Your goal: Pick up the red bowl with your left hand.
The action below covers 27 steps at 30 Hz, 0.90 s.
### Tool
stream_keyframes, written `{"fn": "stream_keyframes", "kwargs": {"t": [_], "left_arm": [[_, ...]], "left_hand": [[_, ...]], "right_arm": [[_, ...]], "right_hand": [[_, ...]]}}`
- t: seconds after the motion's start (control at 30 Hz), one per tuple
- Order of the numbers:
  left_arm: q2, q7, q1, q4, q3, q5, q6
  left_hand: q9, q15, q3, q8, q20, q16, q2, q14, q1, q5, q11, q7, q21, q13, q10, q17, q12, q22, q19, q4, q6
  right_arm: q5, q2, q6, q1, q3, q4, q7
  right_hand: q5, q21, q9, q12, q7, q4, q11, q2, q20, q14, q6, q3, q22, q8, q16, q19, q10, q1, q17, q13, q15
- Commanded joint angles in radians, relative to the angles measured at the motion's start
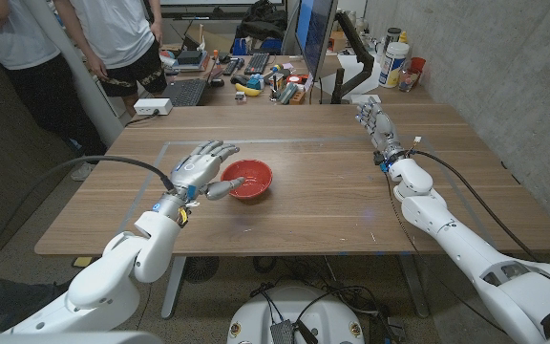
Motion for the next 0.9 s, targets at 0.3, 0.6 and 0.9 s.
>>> {"fn": "stream_keyframes", "kwargs": {"t": [0.3,0.6,0.9], "left_arm": [[0.027,-0.038,-0.003,-0.015,0.033,0.045,0.080],[0.043,-0.057,-0.011,-0.013,0.043,0.037,0.092],[0.055,-0.062,-0.025,0.000,0.060,0.009,0.076]], "left_hand": [[0.005,-0.062,0.003,0.004,0.003,0.004,0.004,0.012,0.015,0.000,-0.005,-0.008,0.005,0.003,0.015,0.000,0.004,0.002,0.002,-0.005,0.014],[0.004,-0.056,0.002,0.004,0.006,0.003,0.004,0.012,0.017,0.001,0.002,-0.003,0.005,0.003,0.015,0.000,0.001,0.002,0.003,-0.005,0.019],[0.004,-0.054,0.002,0.001,0.011,0.001,0.004,0.012,0.020,0.001,0.004,-0.004,0.003,0.003,0.014,0.000,-0.002,0.001,0.000,-0.005,0.020]], "right_arm": [[-0.004,0.001,-0.002,-0.004,-0.002,-0.006,-0.008],[-0.010,0.007,-0.001,0.000,-0.007,-0.002,-0.014],[-0.011,0.012,0.004,-0.002,-0.007,-0.003,-0.018]], "right_hand": [[0.009,-0.002,0.004,0.000,0.001,-0.002,-0.002,0.006,-0.001,0.007,0.014,0.001,0.005,0.001,0.005,0.007,0.012,-0.003,0.002,0.005,0.003],[0.009,-0.001,0.004,0.002,0.000,-0.003,-0.004,0.006,-0.002,0.013,0.018,0.000,0.005,0.002,0.006,0.009,0.018,-0.003,0.002,0.005,0.000],[0.010,-0.001,0.004,0.002,-0.001,-0.004,-0.006,0.006,-0.003,0.014,0.020,0.000,0.005,0.002,0.006,0.010,0.019,-0.003,0.002,0.005,-0.001]]}}
